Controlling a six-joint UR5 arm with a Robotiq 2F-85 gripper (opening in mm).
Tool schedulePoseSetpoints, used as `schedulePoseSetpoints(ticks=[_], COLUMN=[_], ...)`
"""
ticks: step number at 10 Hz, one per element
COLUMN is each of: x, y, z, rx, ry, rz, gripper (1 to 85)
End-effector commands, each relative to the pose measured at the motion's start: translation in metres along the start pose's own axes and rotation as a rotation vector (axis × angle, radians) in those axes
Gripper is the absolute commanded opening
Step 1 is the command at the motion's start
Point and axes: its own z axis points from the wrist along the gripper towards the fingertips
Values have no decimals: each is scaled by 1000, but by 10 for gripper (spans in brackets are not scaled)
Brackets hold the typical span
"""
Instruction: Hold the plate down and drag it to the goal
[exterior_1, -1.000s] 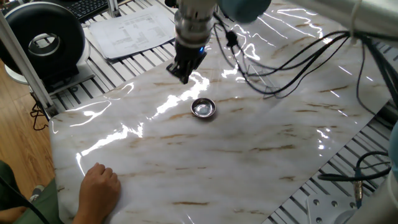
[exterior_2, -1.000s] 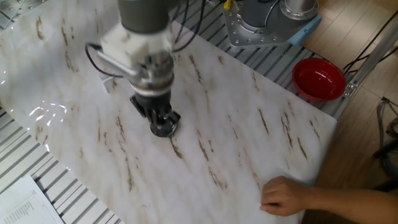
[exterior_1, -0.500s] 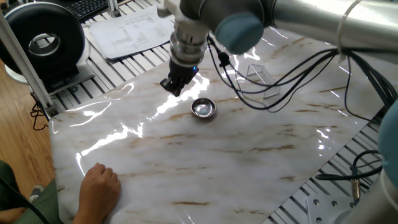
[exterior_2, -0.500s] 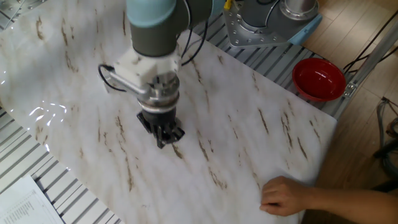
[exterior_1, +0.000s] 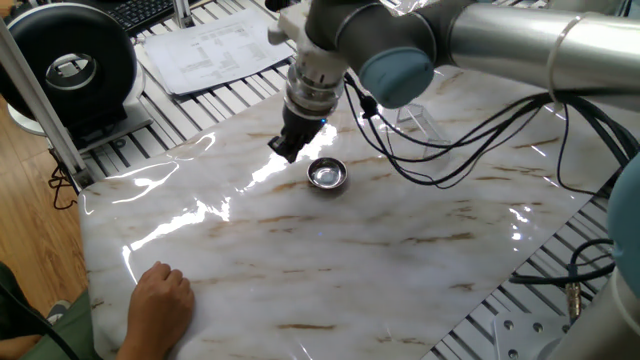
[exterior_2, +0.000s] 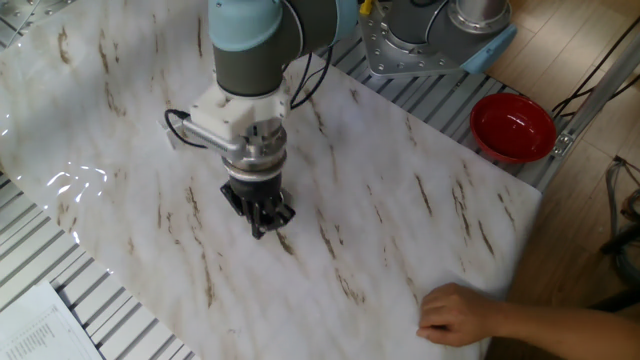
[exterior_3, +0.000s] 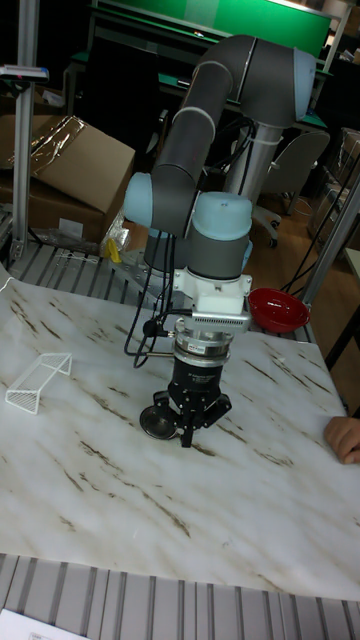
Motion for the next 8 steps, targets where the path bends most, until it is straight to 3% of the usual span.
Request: schedulePoseSetpoints(ticks=[1,3,6,8], x=[9,20,34,36], y=[-14,-37,-31,-11], z=[-4,-6,-7,-6], rx=[44,132,112,32], ry=[29,74,127,134], rz=[6,-16,5,-21], gripper=[17,17,17,17])
